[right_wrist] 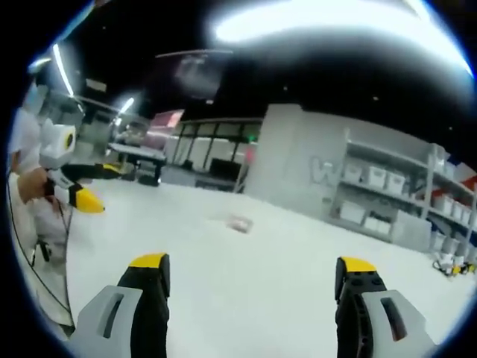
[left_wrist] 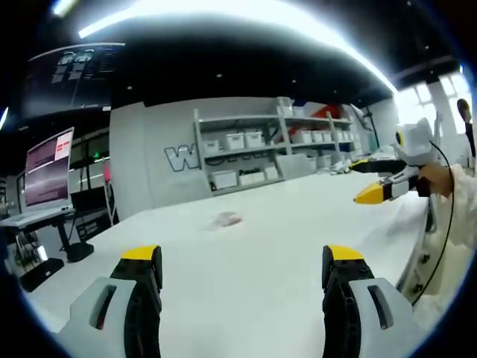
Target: Open the resealable bag by pulling the two sides of the seal apart until the entire bag opening is separated and visibly accessible.
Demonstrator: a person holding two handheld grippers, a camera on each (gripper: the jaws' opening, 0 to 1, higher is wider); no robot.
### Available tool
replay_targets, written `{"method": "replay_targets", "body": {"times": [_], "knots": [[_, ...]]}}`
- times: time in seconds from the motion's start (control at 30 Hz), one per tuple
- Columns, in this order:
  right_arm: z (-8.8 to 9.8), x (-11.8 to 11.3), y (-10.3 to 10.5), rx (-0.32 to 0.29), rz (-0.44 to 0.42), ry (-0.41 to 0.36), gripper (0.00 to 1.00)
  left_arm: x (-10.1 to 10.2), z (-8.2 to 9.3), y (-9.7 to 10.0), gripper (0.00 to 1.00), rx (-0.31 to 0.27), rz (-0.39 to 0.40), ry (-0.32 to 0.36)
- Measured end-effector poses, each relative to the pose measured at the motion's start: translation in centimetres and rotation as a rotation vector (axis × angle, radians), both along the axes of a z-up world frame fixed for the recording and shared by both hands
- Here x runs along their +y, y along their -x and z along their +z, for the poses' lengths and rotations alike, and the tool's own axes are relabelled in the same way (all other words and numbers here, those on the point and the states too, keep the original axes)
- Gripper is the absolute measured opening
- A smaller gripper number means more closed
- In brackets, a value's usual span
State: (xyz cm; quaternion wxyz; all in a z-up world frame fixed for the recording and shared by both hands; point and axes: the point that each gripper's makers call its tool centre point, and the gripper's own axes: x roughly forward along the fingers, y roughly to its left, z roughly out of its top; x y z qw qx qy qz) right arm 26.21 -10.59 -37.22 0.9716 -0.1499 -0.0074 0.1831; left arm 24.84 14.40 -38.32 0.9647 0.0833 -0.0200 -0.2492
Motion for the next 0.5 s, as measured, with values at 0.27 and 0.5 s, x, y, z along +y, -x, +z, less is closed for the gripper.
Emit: {"method": "replay_targets", "body": {"times": [0.27, 0.5], "knots": [[0.25, 0.18, -0.55, -0.011, 0.010, 0.050, 0.93, 0.08, -0.07, -0.01, 0.88, 0.003, 0.002, -0.004], [0.46, 0.22, -0.85, -0.022, 0.019, 0.118, 0.93, -0.01, -0.06, 0.00, 0.88, 0.004, 0.000, -0.010]]}}
